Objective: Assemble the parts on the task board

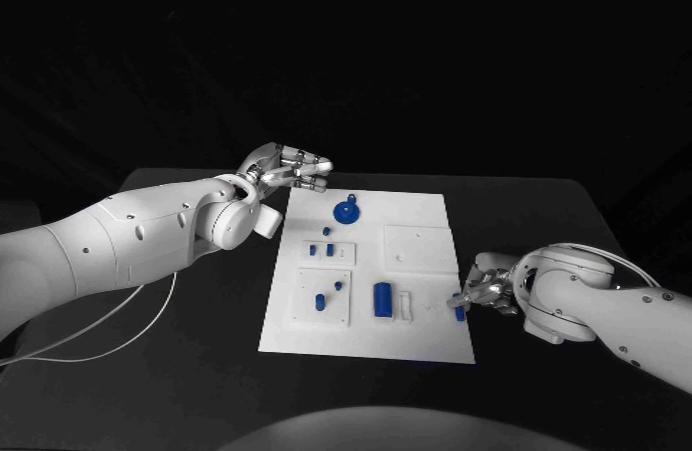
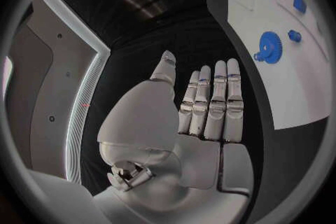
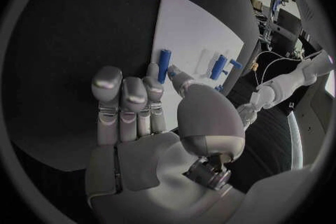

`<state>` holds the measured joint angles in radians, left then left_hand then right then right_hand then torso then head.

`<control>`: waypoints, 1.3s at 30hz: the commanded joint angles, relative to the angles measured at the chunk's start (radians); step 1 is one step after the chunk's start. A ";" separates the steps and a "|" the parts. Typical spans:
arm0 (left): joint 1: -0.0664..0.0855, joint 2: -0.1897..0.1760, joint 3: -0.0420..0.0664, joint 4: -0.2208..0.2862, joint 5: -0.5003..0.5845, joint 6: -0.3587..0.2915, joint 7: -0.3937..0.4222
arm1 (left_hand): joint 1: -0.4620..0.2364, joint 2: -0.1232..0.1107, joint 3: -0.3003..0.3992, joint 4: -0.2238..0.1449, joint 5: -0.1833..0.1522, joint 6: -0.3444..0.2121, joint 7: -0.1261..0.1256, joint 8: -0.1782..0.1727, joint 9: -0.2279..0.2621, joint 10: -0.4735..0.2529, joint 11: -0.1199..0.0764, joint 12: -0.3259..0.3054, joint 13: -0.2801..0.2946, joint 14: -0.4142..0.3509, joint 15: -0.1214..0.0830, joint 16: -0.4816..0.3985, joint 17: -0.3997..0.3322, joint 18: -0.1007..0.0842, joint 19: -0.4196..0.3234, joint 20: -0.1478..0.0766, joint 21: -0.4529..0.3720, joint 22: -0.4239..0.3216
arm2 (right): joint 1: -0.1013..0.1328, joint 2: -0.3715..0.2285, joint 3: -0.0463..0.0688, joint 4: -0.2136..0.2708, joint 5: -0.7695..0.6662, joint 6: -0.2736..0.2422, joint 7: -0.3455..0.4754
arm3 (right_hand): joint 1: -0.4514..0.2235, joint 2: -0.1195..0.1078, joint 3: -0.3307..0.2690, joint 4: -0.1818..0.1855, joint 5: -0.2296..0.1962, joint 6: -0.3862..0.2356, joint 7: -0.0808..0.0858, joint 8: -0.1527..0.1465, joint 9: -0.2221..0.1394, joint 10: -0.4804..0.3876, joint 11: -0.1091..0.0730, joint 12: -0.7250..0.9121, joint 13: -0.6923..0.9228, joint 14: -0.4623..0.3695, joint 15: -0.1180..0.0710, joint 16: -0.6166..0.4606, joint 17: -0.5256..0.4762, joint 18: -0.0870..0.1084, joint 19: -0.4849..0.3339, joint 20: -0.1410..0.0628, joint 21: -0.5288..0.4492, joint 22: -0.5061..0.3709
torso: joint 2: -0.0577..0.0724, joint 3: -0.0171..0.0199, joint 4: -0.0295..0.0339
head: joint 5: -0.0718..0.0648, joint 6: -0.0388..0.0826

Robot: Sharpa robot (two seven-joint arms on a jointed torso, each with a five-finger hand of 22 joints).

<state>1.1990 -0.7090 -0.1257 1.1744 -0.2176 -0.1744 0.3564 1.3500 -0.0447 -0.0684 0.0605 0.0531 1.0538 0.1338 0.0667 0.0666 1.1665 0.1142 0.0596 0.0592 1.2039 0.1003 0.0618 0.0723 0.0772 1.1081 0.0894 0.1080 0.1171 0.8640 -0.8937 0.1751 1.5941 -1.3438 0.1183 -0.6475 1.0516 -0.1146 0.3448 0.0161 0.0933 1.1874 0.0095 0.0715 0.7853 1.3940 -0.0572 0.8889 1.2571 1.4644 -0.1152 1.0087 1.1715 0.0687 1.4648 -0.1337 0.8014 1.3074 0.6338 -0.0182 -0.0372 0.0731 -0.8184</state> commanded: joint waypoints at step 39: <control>0.000 0.003 0.000 0.001 -0.004 0.017 -0.003 | 0.004 0.016 -0.011 -0.001 -0.005 -0.007 0.002 -0.002 0.000 -0.005 0.004 0.001 0.001 -0.001 0.005 0.001 -0.001 -0.013 0.009 -0.002 -0.008 -0.006 | 0.034 0.014 -0.026 0.072 0.227 -0.133 -0.002 | 0.011 0.058 0.085 -0.259 0.462 -0.022 0.028 -0.007 -0.232 -0.013 0.002 -0.025 -0.011 -0.001 0.007 -0.008 0.001 -0.004 0.060 0.004 0.004 0.085 | 0.000 0.0002 0.0000 | 0.009 -0.004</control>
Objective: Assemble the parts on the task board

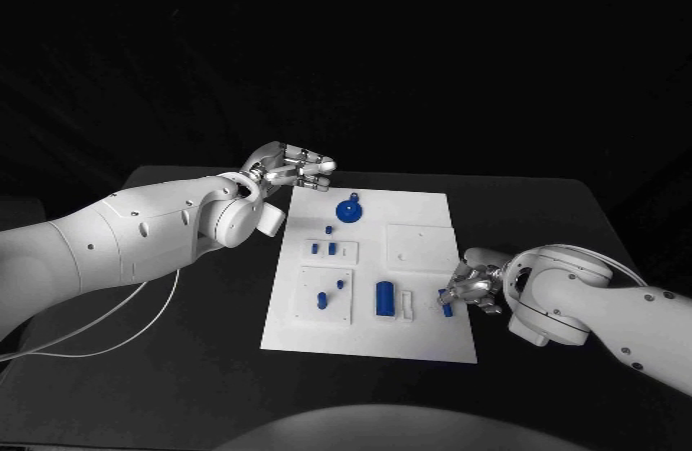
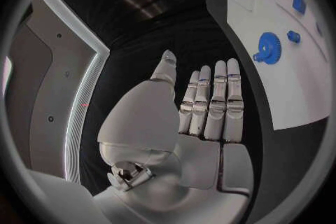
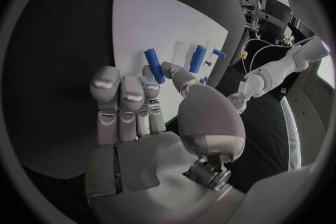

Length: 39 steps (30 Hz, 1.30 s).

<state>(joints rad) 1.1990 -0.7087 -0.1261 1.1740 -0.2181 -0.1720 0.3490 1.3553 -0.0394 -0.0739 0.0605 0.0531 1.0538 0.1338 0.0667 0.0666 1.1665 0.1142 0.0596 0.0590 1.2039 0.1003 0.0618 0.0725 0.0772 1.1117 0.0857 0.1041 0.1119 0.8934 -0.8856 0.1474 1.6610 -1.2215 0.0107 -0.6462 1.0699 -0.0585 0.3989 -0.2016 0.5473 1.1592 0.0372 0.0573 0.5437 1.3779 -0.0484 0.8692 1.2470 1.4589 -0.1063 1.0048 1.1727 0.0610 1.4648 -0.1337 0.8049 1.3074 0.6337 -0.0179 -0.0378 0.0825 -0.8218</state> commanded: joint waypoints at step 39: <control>0.000 0.009 0.000 0.000 -0.004 0.020 0.000 | 0.000 0.015 -0.008 -0.002 -0.005 -0.007 0.002 -0.002 0.000 -0.005 0.004 0.001 0.002 -0.001 0.005 0.001 -0.001 -0.013 0.006 0.001 -0.004 -0.004 | 0.014 0.145 -0.033 -0.087 0.180 -0.010 -0.002 | -0.002 0.007 -0.015 -0.026 -0.004 0.006 -0.003 0.007 0.004 0.001 -0.007 -0.008 -0.004 0.005 -0.002 -0.003 0.004 0.003 0.060 0.004 -0.006 0.086 | 0.000 0.0001 -0.0004 | 0.004 -0.005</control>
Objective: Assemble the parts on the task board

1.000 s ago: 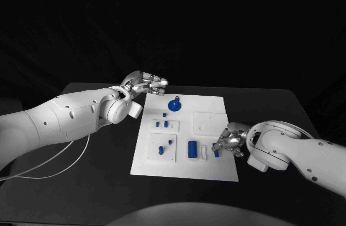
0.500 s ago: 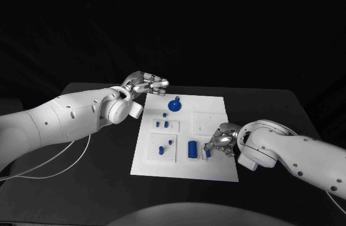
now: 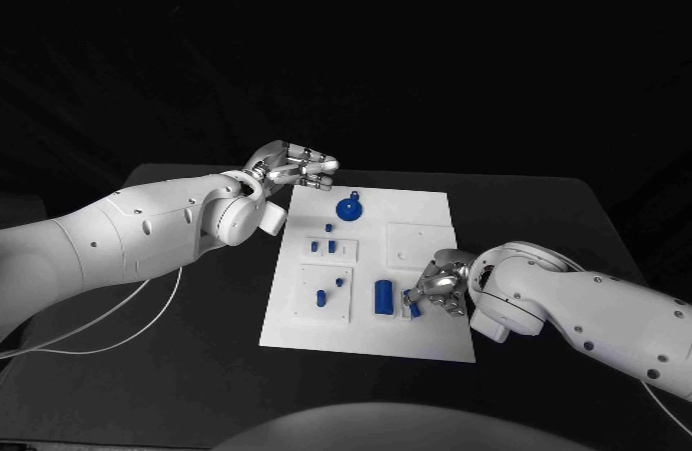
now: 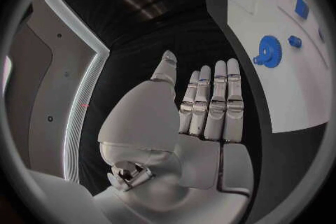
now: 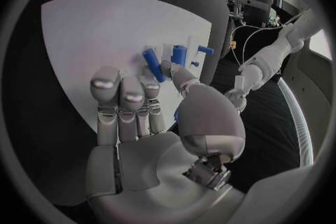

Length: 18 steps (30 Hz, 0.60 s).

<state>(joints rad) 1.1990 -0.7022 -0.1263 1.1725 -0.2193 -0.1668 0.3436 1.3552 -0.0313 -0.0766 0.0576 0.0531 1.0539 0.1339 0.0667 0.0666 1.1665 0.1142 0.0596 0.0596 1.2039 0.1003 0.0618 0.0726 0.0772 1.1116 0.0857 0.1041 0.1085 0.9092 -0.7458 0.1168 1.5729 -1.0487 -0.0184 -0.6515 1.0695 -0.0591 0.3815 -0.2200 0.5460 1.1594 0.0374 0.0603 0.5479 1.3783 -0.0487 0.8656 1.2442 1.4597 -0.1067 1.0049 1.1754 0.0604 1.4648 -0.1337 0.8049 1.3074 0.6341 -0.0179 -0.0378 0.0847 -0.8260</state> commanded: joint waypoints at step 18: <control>0.000 0.001 0.001 0.002 -0.004 0.014 0.003 | 0.000 0.007 -0.005 0.001 -0.005 -0.007 0.002 -0.002 0.000 -0.005 0.004 0.001 0.001 -0.001 0.005 0.001 -0.001 -0.013 0.006 0.001 -0.004 -0.001 | -0.002 0.014 -0.008 -0.007 -0.003 0.005 0.005 | -0.007 0.008 -0.126 0.084 -0.290 0.018 -0.014 0.003 -0.036 0.011 -0.007 0.003 -0.001 0.006 -0.001 -0.001 0.004 0.002 0.060 0.004 -0.007 0.084 | 0.000 -0.0005 0.0004 | 0.004 -0.002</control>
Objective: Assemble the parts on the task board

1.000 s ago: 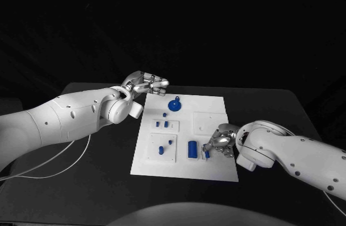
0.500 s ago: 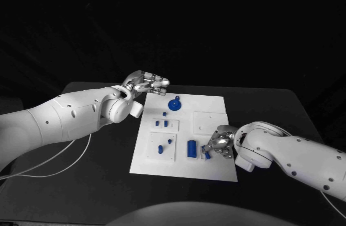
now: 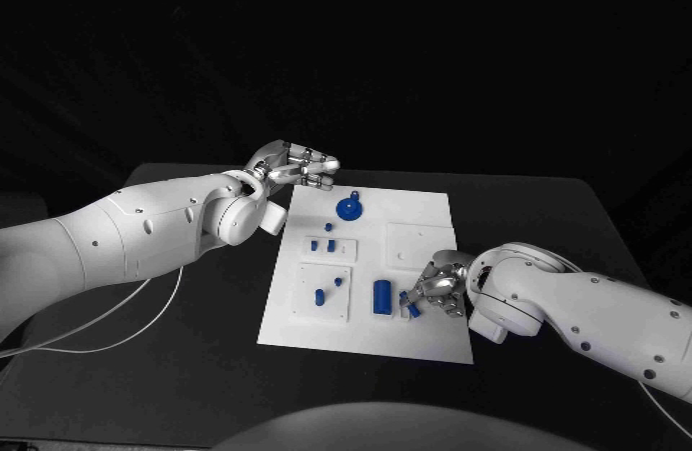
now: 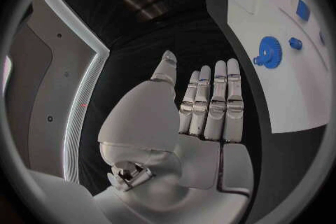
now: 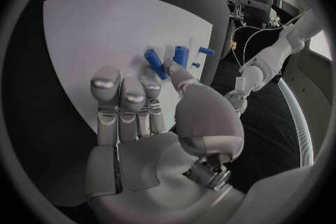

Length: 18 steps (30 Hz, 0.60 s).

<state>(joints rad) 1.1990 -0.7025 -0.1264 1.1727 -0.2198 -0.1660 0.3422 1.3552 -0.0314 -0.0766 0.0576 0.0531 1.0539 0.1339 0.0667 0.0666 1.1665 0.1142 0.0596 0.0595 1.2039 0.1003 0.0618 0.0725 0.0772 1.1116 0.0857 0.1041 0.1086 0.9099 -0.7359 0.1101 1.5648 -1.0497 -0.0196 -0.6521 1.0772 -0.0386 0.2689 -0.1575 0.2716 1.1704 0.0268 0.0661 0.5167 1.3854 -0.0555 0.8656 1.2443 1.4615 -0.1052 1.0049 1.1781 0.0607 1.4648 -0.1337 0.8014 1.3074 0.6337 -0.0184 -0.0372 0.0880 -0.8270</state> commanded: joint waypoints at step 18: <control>0.000 0.000 0.000 0.002 -0.005 0.014 0.001 | 0.002 0.013 -0.007 -0.001 -0.005 -0.006 0.002 -0.002 0.000 -0.005 0.004 0.001 0.001 -0.001 0.005 0.001 -0.001 -0.013 0.006 0.002 -0.003 -0.004 | -0.002 -0.003 -0.003 0.013 -0.001 0.013 0.011 | -0.001 -0.056 -0.074 0.166 -0.097 0.030 -0.006 -0.002 0.000 0.007 0.000 0.001 -0.008 0.005 -0.003 0.000 0.004 0.002 0.060 0.004 -0.001 0.083 | 0.000 0.0007 -0.0012 | 0.002 -0.003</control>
<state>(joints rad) 1.1990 -0.7036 -0.1265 1.1728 -0.2209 -0.1654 0.3389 1.3592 -0.0275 -0.0766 0.0576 0.0531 1.0538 0.1338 0.0667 0.0666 1.1665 0.1142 0.0596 0.0593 1.2039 0.1003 0.0618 0.0726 0.0773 1.1116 0.0857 0.1042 0.1058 0.9090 -0.7399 0.1081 1.5723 -1.0508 -0.0197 -0.6519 1.0793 -0.0871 0.1948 0.0035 0.1743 1.1918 0.0194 0.0660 0.5152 1.3873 -0.0572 0.8656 1.2377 1.4614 -0.1052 1.0049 1.1818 0.0607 1.4648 -0.1337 0.8014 1.3074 0.6337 -0.0179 -0.0383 0.0902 -0.8292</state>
